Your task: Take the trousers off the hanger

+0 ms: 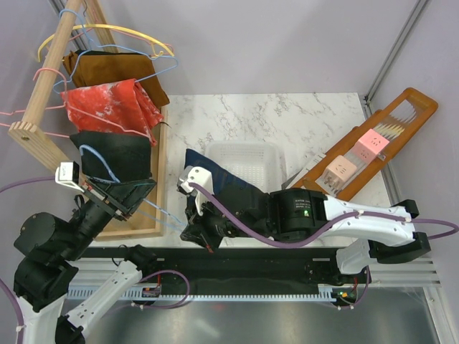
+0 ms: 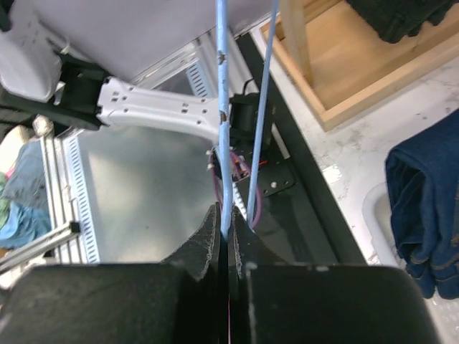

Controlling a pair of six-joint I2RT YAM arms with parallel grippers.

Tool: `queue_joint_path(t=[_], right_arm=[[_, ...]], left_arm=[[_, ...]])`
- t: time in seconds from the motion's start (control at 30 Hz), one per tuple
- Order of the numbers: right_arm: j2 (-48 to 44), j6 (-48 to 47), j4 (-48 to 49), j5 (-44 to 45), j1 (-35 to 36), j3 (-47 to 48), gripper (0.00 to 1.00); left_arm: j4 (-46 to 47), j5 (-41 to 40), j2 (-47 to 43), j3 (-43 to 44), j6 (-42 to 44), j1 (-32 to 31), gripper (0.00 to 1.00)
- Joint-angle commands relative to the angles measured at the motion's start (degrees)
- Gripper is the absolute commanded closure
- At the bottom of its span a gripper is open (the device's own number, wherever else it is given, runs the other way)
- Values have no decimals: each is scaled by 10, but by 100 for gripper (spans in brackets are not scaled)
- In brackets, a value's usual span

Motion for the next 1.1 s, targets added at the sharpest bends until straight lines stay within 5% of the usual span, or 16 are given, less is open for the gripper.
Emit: queue_joint_path(t=[0.0,0.27,1.07], right_arm=[[-20,6,47,27,5,2,100],[-48,6,60,50,5,-34,100],[57,-137,35,-196,-140,107,100]], left_arm=[[9,6,-6,6,-16,-2,76],[10,8,-33,4,-5,-2,50],[-1,8,-129,-14,-22,-3,51]])
